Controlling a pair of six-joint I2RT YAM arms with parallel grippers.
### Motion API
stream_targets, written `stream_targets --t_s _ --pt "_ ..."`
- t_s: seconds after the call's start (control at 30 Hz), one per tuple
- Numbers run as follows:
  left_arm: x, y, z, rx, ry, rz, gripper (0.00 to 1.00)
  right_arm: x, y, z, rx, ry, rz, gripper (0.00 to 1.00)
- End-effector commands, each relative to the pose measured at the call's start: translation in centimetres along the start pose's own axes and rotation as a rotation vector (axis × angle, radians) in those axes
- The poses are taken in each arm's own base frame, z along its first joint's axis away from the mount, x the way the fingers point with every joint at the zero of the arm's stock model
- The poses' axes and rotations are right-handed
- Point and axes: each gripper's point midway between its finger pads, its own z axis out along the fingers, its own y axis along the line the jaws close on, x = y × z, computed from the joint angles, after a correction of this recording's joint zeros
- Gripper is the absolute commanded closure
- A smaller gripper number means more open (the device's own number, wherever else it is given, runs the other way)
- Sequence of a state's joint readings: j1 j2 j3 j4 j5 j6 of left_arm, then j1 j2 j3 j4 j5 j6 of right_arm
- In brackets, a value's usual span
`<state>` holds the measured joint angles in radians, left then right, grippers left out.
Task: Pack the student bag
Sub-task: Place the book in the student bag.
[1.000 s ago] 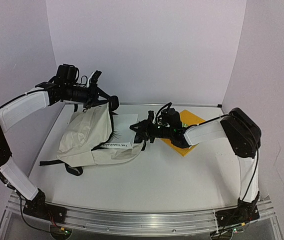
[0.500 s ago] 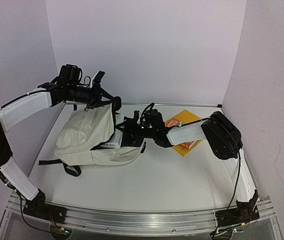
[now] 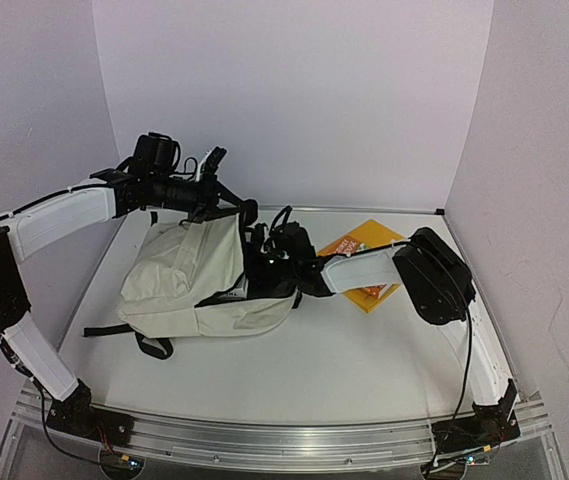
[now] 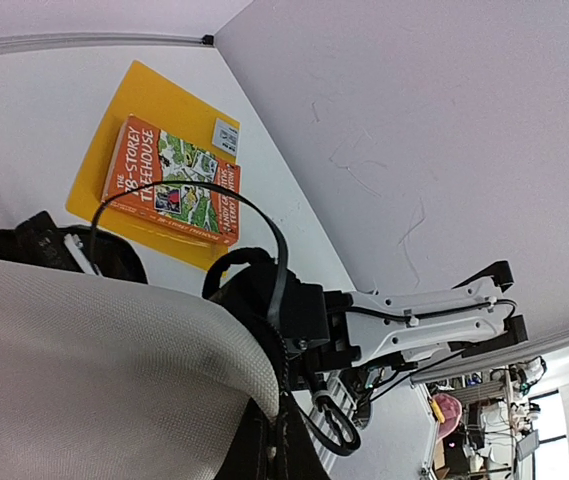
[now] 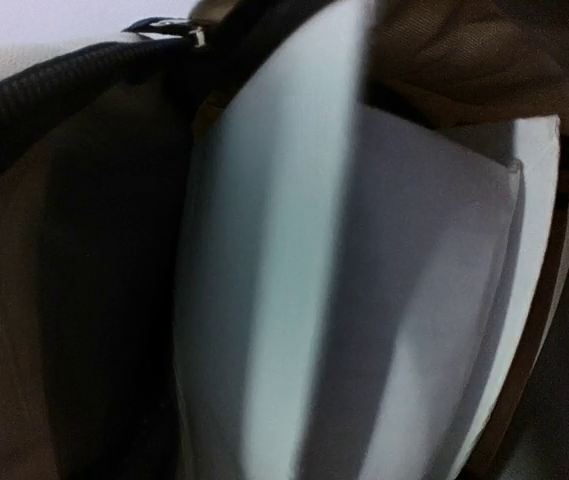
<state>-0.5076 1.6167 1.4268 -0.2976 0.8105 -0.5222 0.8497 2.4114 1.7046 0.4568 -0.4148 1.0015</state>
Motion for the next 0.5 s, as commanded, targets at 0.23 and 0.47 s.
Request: stream_targets --t_s 0.23,0.47 --pt "-2.7 -4.2 -5.5 -0.006 -0.173 0.131 1.00 -2.0 2.3 -8.9 0.175 -0.105 -0.137 0.13" --pt "-2.7 -4.2 -5.5 -0.001 -0.169 0.128 1.00 -0.5 1.1 -9.6 0.217 -0.061 -0.096 0.17"
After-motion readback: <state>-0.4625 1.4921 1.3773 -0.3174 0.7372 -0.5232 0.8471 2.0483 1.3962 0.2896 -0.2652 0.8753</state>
